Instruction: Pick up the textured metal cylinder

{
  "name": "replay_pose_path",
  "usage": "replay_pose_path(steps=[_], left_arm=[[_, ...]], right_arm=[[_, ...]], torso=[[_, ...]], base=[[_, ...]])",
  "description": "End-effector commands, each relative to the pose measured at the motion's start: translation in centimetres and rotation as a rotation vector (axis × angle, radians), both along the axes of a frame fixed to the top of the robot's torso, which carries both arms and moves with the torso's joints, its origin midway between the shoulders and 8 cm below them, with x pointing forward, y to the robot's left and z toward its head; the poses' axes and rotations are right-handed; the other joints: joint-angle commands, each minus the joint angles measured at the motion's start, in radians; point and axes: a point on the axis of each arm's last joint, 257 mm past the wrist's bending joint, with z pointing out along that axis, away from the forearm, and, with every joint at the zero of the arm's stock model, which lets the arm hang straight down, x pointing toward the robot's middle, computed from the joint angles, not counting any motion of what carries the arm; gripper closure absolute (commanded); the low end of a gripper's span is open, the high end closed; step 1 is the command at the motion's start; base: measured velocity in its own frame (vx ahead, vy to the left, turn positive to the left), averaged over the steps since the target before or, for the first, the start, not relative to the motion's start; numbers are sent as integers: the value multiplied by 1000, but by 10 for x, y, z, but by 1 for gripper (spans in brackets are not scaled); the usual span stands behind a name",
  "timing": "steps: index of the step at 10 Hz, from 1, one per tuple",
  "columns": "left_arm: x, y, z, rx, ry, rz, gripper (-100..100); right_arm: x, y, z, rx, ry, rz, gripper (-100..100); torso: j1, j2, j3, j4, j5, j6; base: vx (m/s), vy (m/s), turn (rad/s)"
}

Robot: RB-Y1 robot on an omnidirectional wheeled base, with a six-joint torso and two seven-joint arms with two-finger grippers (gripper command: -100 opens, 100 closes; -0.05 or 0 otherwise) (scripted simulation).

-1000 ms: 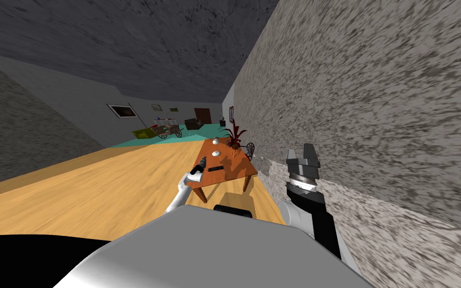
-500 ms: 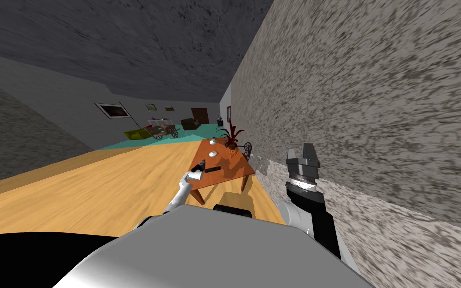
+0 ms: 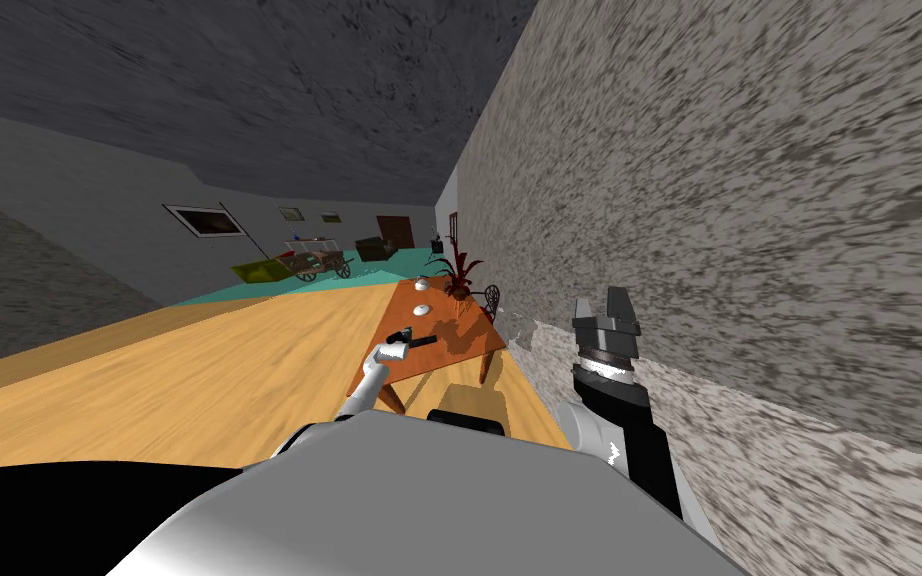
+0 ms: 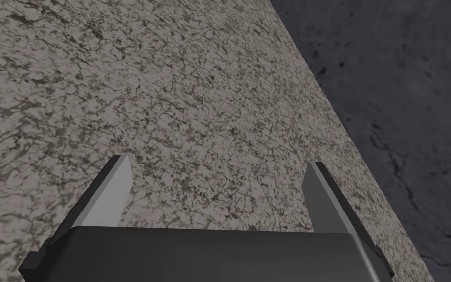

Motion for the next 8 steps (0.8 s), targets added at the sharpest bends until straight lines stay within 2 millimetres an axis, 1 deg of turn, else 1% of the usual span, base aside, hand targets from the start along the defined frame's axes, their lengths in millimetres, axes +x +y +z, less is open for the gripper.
replay_pose_path(steps=[1,4,6,8], left_arm=[[-2,0,-8,-15,28,11,-100],[-20,0,-40,-89,140,67,-100],[-31,1,-55,-127,198,101,-100],[-41,4,-66,-156,243,130,-100]], right_arm=[[0,0,0,0,0,0,0],[0,0,0,0,0,0,0],[0,0,0,0,0,0,0],[0,0,0,0,0,0,0]], torso=[[0,0,0,0,0,0],[0,-1,0,0,0,0],[-1,-2,-1,0,0,0],[-1,-2,-1,0,0,0]], base=[[25,-26,-29],[43,-32,-73],[67,-49,-66],[59,-37,-59]])
